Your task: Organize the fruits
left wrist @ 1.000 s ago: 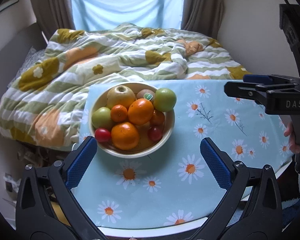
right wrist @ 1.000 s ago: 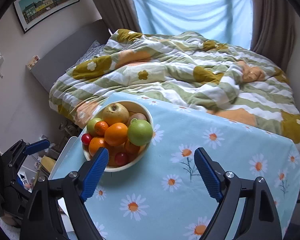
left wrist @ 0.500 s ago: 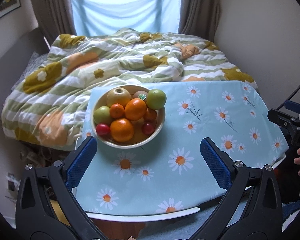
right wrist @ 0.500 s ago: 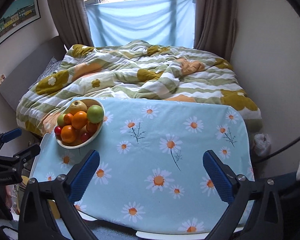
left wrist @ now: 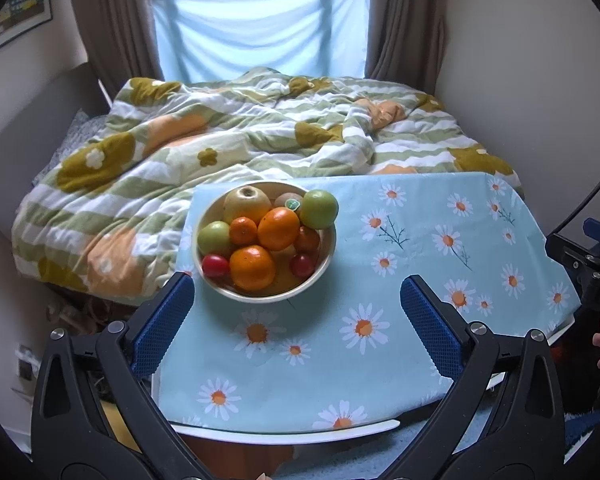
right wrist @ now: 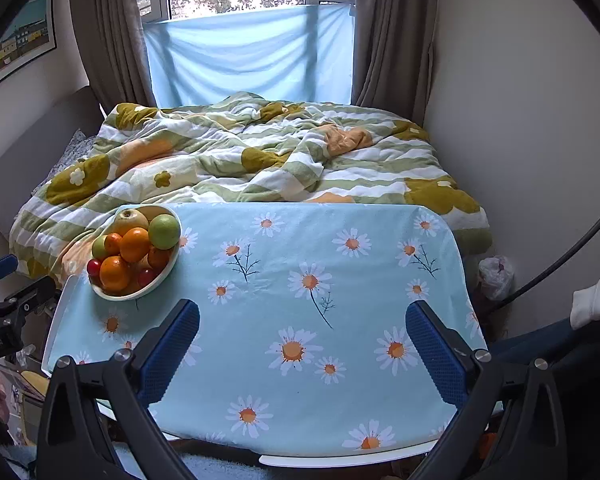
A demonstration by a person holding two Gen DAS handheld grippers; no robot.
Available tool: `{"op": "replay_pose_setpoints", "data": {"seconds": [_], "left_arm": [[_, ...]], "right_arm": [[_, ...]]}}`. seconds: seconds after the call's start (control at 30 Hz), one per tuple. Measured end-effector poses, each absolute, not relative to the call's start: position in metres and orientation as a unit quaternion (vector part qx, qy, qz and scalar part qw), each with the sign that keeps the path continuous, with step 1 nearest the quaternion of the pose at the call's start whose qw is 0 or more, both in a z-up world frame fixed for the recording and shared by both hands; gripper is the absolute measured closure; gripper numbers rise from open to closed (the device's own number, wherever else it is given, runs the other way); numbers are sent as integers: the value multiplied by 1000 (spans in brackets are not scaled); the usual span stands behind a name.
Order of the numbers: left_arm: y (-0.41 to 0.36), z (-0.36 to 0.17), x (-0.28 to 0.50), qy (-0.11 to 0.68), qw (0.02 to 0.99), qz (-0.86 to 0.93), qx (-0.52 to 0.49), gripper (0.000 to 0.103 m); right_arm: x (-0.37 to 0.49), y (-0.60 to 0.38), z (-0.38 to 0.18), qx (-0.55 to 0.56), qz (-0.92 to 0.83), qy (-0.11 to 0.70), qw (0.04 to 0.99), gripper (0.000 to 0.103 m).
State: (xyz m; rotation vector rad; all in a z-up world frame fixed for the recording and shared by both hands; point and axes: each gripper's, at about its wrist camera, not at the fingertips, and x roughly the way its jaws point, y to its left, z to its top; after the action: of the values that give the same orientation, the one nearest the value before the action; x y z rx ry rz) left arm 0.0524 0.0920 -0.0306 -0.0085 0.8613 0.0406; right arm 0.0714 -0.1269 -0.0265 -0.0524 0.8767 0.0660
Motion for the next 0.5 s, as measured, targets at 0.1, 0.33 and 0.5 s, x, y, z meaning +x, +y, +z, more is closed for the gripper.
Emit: {"op": "replay_pose_setpoints", "data": {"seconds": [0.1,0.33,0.5], "left_arm": [[92,-30,53,416,909,20,-4,0],[92,-28,54,412,911,22,-5,0],[92,-28,54,412,911,22,-4,0]], "right_arm": [[71,-126,-26,-25,30,423,905,0],[72,-125,-25,-25,27,421,906,0],[73,-125,-25,-25,24,421,906,0]]}}
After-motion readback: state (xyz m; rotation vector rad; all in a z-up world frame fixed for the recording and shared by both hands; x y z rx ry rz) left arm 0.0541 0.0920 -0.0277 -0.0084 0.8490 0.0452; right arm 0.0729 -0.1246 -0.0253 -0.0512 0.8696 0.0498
